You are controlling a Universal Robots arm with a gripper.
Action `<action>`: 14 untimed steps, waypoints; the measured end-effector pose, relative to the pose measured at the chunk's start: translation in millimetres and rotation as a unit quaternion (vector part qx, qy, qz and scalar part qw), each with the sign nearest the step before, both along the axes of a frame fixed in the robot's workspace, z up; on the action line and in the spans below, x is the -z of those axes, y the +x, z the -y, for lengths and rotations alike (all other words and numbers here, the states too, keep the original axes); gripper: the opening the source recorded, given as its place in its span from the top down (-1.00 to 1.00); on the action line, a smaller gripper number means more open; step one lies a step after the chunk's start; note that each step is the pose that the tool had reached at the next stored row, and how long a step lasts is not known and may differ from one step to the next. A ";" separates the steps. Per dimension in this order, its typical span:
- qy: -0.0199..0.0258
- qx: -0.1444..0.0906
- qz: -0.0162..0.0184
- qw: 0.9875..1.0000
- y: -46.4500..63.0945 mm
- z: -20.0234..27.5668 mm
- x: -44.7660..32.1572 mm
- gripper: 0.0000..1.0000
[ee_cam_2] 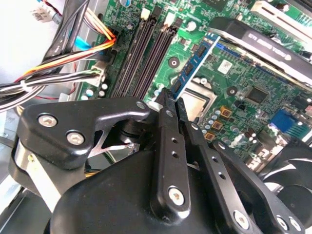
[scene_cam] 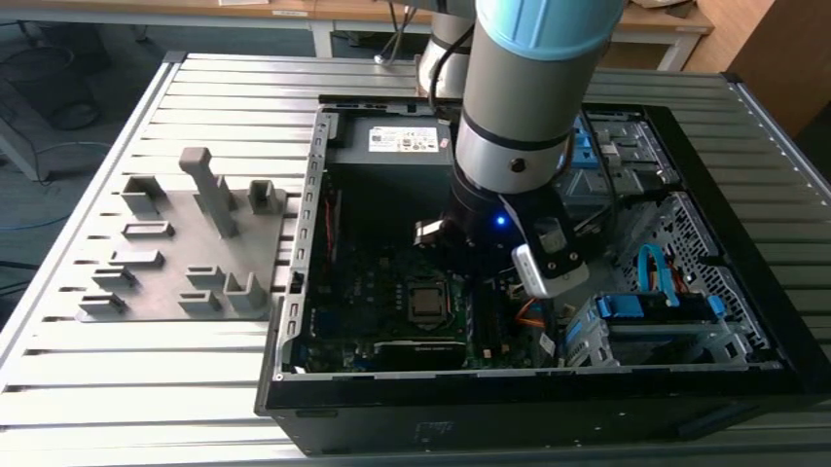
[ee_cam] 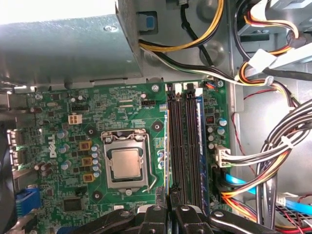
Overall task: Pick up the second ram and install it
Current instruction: 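Insert the second ram into the second slot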
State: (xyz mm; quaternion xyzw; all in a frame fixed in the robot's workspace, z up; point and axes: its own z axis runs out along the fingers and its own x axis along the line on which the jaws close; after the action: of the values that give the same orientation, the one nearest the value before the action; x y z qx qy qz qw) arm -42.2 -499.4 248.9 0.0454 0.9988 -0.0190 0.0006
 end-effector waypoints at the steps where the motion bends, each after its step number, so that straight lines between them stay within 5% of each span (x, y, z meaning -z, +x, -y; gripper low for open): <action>1: 0.000 0.000 0.000 1.000 0.0 0.0 0.5 0.73; 14: 0.001 0.000 0.000 1.000 0.0 0.0 7.4 0.73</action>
State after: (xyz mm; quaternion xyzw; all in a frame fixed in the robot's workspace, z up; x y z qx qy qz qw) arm -42.2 -499.4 241.5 0.0455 0.9988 -0.0183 0.0006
